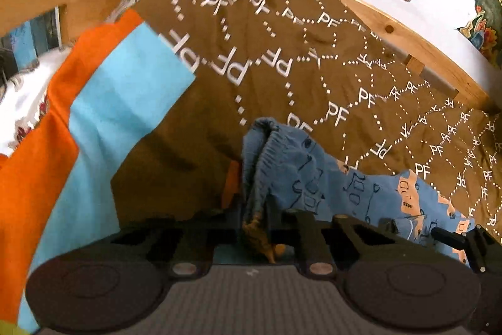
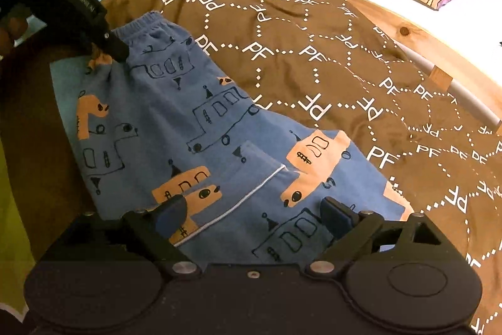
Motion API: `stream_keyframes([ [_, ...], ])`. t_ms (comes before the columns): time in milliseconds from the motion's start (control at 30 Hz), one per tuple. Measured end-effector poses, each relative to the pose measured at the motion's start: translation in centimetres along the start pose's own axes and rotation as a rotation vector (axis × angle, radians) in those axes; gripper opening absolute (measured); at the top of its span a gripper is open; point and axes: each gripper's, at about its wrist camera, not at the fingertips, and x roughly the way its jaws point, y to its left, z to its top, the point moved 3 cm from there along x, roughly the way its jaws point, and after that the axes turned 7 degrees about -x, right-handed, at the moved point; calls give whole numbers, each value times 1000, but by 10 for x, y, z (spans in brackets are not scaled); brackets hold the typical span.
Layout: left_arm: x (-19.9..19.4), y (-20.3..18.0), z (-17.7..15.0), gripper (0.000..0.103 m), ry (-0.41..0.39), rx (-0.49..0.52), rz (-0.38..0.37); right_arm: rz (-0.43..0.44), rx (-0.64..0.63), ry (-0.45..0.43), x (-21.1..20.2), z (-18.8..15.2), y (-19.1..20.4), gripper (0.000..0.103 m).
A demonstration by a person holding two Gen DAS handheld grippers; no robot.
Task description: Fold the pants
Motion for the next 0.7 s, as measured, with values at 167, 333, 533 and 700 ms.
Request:
stream_keyframes([
  [167, -18, -31, -3, 13, -38, 80, -8, -17, 5, -14, 0, -2, 0, 94],
  [333, -41, -69, -1, 13, -69, 181, -96, 8, -9, -79, -17, -2, -6, 94],
  [533, -61, -134, -9, 13, -84, 340, -214, 30, -155, -98, -75, -15, -47, 96],
  [700, -58, -206, -37, 13, -48, 493, -311, -65, -142, -6, -129, -48, -96, 98],
])
